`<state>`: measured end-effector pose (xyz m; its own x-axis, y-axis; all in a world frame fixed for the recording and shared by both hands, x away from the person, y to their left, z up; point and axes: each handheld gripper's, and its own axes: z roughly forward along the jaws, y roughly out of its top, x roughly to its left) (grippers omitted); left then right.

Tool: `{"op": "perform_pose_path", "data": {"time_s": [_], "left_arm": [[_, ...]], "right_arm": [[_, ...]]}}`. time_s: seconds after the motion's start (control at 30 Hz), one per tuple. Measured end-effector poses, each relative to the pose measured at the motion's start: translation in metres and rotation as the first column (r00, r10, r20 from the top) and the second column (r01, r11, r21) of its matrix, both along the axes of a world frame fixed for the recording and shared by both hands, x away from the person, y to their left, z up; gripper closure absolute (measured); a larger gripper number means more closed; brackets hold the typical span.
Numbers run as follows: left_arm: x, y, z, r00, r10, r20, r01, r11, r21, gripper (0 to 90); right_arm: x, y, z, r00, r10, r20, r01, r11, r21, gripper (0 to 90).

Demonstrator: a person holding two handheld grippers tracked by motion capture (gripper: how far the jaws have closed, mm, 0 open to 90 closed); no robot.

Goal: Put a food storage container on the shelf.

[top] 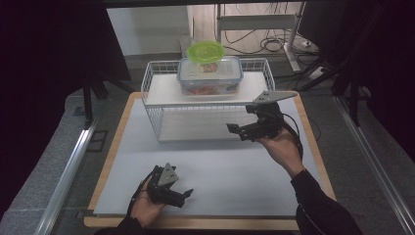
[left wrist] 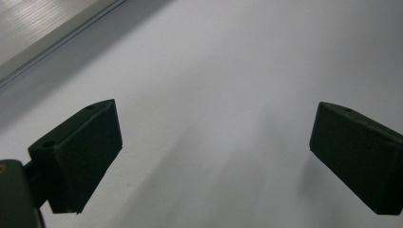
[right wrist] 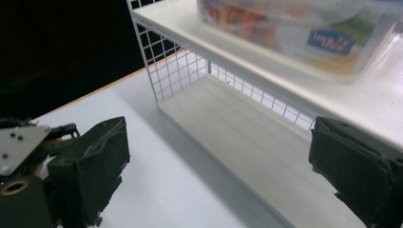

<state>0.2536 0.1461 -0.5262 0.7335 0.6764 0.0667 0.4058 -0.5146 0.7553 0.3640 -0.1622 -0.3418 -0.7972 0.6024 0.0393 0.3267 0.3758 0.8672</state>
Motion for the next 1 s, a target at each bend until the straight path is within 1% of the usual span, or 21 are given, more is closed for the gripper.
{"op": "perform_pose_path", "data": {"time_s": [0.07, 0.1, 0.13, 0.17, 0.2, 0.23, 0.27, 0.3, 0.33, 0.37, 0.4, 0.43, 0.53, 0.63, 0.67, 0.7, 0.77, 0.87, 0.93, 0.97, 1.0], "left_arm": [[0.000, 0.000, 0.000, 1.0000, 0.000, 0.000, 0.000, 1.0000, -0.001, 3.4], [0.000, 0.000, 0.000, 1.0000, 0.000, 0.000, 0.000, 1.0000, -0.001, 3.4], [0.000, 0.000, 0.000, 1.0000, 0.001, 0.000, -0.001, 1.0000, -0.001, 3.4], [0.000, 0.000, 0.000, 1.0000, 0.001, 0.000, -0.001, 1.0000, -0.001, 3.4], [0.000, 0.000, 0.000, 1.0000, 0.001, -0.001, -0.001, 1.0000, -0.001, 3.4], [0.000, 0.000, 0.000, 1.0000, 0.001, 0.000, -0.001, 1.0000, -0.001, 3.4], [0.000, 0.000, 0.000, 1.0000, 0.001, -0.001, -0.001, 1.0000, -0.002, 3.4], [0.000, 0.000, 0.000, 1.0000, 0.002, -0.001, -0.002, 1.0000, -0.003, 3.4], [0.000, 0.000, 0.000, 1.0000, 0.003, -0.003, -0.003, 1.0000, -0.003, 3.4], [0.000, 0.000, 0.000, 1.0000, 0.003, -0.003, -0.003, 1.0000, -0.003, 3.5], [0.000, 0.000, 0.000, 1.0000, 0.004, -0.005, -0.004, 1.0000, -0.004, 3.6], [0.000, 0.000, 0.000, 1.0000, 0.004, -0.008, -0.004, 1.0000, -0.007, 3.6], [0.000, 0.001, 0.001, 0.9999, 0.005, -0.013, -0.005, 0.9999, -0.013, 3.7], [0.000, 0.001, 0.001, 0.9999, 0.005, -0.016, -0.005, 0.9998, -0.019, 3.8], [0.000, 0.001, 0.002, 0.9998, 0.004, -0.018, -0.004, 0.9998, -0.022, 3.8], [0.001, 0.001, 0.002, 0.9998, 0.004, -0.021, -0.005, 0.9996, -0.027, 3.8], [0.001, 0.001, 0.002, 0.9997, 0.003, -0.025, -0.004, 0.9995, -0.031, 3.9], [0.001, 0.002, 0.003, 0.9995, 0.004, -0.032, -0.005, 0.9991, -0.042, 4.0], [0.001, 0.002, 0.003, 0.9993, 0.007, -0.036, -0.009, 0.9987, -0.051, 4.2], [0.001, 0.003, 0.003, 0.9992, 0.009, -0.038, -0.011, 0.9985, -0.054, 4.5], [0.001, 0.003, 0.003, 0.9992, 0.009, -0.038, -0.011, 0.9985, -0.054, 4.5]], "right_arm": [[-0.005, -0.003, -0.008, 1.0000, 0.007, 0.001, -0.007, 1.000, -0.003, 5.6], [-0.005, -0.003, -0.008, 1.0000, 0.007, 0.001, -0.007, 1.000, -0.003, 5.6], [-0.008, -0.004, -0.013, 1.0000, 0.008, 0.003, -0.008, 1.000, -0.002, 5.2], [-0.008, -0.004, -0.013, 1.0000, 0.008, 0.003, -0.008, 1.000, -0.002, 5.2], [-0.011, -0.005, -0.018, 0.9999, 0.014, 0.008, -0.014, 1.000, -0.010, 4.9], [-0.011, -0.005, -0.018, 0.9999, 0.014, 0.008, -0.014, 1.000, -0.010, 4.9], [-0.014, -0.007, -0.024, 0.9998, 0.014, 0.015, -0.013, 1.000, -0.017, 4.7], [-0.014, -0.007, -0.024, 0.9998, 0.014, 0.015, -0.013, 1.000, -0.017, 4.7], [-0.017, -0.009, -0.030, 0.9997, 0.014, 0.019, -0.014, 1.000, -0.015, 4.5], [-0.017, -0.009, -0.030, 0.9997, 0.014, 0.019, -0.014, 1.000, -0.015, 4.5], [-0.020, -0.011, -0.037, 0.9997, 0.014, 0.022, -0.014, 1.000, -0.013, 4.4], [-0.020, -0.011, -0.037, 0.9997, 0.014, 0.022, -0.014, 1.000, -0.013, 4.4], [-0.025, -0.015, -0.046, 0.9997, 0.012, 0.019, -0.012, 1.000, -0.016, 4.2], [-0.029, -0.020, -0.055, 0.9999, 0.007, 0.014, -0.007, 1.000, -0.006, 4.1], [-0.033, -0.024, -0.060, 0.9999, 0.004, 0.011, -0.004, 1.000, -0.002, 4.0], [-0.033, -0.024, -0.060, 0.9999, 0.004, 0.011, -0.004, 1.000, -0.002, 4.0], [-0.036, -0.027, -0.066, 0.9999, -0.003, 0.011, 0.003, 1.000, -0.007, 3.9], [-0.040, -0.031, -0.072, 0.9999, -0.012, 0.008, 0.012, 1.000, 0.008, 3.4], [-0.043, -0.034, -0.077, 0.9999, -0.015, 0.002, 0.015, 1.000, 0.007, 3.0], [-0.047, -0.037, -0.082, 0.9996, -0.026, 0.005, 0.026, 1.000, -0.003, 2.9], [-0.047, -0.037, -0.082, 0.9996, -0.026, 0.005, 0.026, 1.000, -0.003, 2.9]]}}
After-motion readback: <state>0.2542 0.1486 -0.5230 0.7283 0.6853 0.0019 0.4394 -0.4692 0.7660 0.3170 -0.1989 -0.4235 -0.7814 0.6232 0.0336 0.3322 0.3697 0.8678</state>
